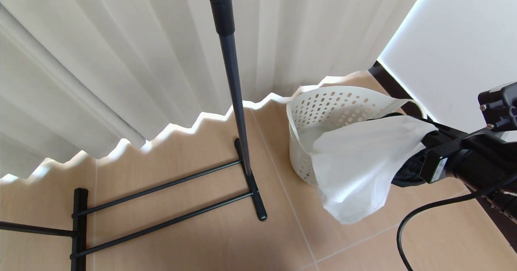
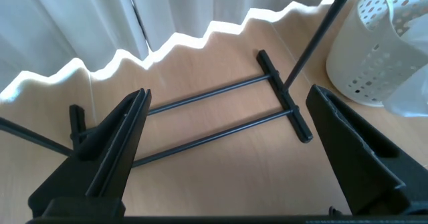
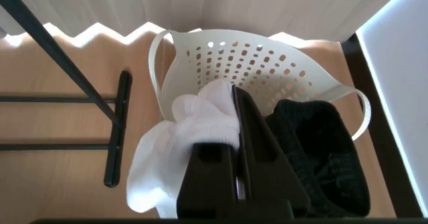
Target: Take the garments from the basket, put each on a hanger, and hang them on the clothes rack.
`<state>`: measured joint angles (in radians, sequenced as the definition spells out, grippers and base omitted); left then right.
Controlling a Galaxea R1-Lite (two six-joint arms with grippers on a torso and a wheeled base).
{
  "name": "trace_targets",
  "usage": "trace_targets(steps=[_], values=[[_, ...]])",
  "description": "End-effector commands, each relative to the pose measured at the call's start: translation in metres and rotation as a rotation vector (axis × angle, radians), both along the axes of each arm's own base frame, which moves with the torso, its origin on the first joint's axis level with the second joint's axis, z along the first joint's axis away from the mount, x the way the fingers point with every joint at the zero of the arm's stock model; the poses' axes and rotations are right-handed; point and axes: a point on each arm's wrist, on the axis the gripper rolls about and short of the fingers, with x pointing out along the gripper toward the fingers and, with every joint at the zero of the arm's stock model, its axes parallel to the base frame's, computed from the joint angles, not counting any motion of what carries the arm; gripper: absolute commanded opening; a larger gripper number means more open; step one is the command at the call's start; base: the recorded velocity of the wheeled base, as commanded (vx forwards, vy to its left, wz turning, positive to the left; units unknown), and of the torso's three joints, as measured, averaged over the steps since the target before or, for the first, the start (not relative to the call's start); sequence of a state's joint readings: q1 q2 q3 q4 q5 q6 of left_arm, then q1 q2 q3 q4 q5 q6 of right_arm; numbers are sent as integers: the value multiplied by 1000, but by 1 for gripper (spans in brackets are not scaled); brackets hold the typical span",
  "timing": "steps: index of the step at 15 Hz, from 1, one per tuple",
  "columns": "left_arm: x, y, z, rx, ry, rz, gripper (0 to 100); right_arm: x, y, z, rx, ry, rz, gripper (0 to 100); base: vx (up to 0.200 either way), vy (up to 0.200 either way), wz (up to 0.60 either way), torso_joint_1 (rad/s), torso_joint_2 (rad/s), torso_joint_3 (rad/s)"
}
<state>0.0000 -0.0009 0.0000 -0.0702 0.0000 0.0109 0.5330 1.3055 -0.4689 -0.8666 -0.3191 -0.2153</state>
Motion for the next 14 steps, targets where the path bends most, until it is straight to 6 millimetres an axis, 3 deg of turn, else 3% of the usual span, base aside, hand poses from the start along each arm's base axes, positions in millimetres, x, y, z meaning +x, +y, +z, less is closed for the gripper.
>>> trace_targets(steps=[1,6,14], values=[[0,0,0,0,1,2,100,0,0,-3,-7,10,1,0,0,0,0,7,7,198],[0,0,0,0,1,2,100,2,-3,-4,-8,12,-8,0,0,0,0,0,-26,167],[0,0,0,1,1,2,100,2,-3,-4,-8,11,-2,0,0,0,0,35,-400,-150]])
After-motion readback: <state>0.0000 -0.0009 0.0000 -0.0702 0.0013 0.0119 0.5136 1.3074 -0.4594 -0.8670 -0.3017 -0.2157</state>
